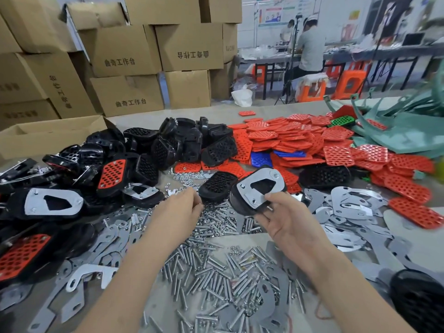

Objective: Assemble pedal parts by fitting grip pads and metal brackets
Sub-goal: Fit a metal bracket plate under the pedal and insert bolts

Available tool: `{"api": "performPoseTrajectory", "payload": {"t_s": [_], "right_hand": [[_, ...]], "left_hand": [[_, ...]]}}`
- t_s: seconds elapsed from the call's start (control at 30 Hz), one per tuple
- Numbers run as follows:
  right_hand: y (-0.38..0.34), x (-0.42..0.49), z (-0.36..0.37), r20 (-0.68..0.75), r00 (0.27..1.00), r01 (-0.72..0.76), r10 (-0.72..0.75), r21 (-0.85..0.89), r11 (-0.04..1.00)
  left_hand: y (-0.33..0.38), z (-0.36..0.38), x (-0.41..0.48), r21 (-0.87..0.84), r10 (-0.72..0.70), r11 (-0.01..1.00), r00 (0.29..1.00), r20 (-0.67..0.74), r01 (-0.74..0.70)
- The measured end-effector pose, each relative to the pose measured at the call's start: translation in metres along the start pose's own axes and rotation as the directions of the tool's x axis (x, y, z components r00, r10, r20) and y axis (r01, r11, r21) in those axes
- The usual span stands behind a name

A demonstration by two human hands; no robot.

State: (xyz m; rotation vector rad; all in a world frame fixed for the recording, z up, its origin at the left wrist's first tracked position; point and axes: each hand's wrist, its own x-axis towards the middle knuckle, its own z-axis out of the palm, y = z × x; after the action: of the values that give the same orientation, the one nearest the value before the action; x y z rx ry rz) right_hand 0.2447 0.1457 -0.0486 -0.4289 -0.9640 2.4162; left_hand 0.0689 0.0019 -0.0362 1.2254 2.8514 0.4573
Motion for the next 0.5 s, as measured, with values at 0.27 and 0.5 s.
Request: {"api": "performPoseTrajectory", "payload": {"t_s": [0.27,0.5], "right_hand": [[0.007,0.003,-0.003,0.008,0.999,0.054,-0.054,-0.081,0.995],[0.018,0.002,0.001,0.13,0.988,0.102,-0.079,-0.183,0.978]], "left_hand": [[0.026,0.014,-0.032,-0.406,0.128,0.876,0.936,-0.328,-0.261],[0.042,0.018,-0.041,-0.356,0.301,0.802,0.839,-0.454,-0.48]]}}
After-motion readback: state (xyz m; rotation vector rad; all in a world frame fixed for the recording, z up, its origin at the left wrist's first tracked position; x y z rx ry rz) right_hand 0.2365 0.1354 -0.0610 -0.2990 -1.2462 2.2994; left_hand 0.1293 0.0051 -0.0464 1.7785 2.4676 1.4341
